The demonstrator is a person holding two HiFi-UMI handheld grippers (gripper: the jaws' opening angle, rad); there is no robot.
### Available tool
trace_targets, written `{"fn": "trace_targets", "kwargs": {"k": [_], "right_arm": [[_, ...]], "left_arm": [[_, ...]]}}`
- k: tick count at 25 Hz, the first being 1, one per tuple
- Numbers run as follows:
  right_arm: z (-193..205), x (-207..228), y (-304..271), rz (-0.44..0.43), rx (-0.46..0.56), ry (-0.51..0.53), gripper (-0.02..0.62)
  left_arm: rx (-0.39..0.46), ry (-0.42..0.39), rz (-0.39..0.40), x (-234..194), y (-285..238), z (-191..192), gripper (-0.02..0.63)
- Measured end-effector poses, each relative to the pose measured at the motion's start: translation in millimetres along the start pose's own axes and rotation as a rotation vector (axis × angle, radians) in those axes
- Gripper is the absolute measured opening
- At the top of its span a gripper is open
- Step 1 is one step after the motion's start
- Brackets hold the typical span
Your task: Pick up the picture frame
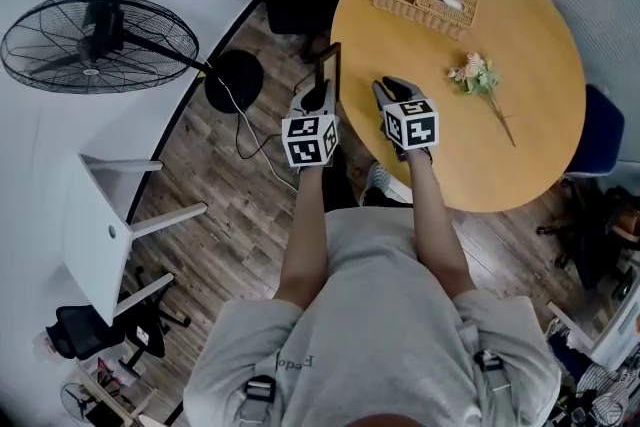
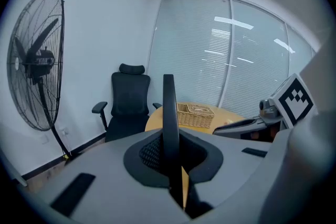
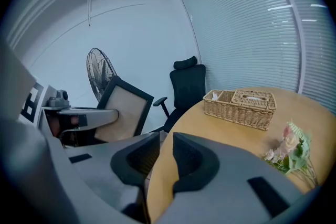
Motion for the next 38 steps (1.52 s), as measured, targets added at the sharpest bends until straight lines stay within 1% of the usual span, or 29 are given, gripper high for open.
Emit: {"fn": "trace_targets", "kwargs": {"k": [5,12,18,26,35,38], "right_arm": [[-22.6,7.1,14.9,0.024,0.055,0.003,0.086],[-50.5,9.4,27.5,0.037,0.115,0.018,0.086],[-72.7,7.8,32.5,0.042,0.162,0.041,0.086],[-81.3,15.0,37.3,0.056,0.183,0.037,0.086],[-76.0,21.8,38.2,0.064,0.178,0.032,0.086],[-75.9,22.2,38.6,0.069,0.185,0.030,0.073]], "left_arm": [[0.072,-0.046,-0.032,1.0,9.5,-31.3,0.041],[0.157,-0.073,-0.059,0.9,20.1,-62.8,0.041],[0.210,-0.094,-0.044,4.2,21.7,-83.5,0.041],[0.236,-0.111,-0.015,10.4,19.9,-100.6,0.042],[0.222,-0.112,-0.023,7.6,16.3,-97.6,0.041],[0.217,-0.110,-0.018,7.7,15.9,-96.5,0.043]]}}
Point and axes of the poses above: the fingertips, and each gripper's own axes: y backward along the fingers, x to its right, z out of its underside, the point moved 4 cm from there along y, backward along the fingers, and after that the axes turned 3 degrees about -x, right-handed, at the moved point
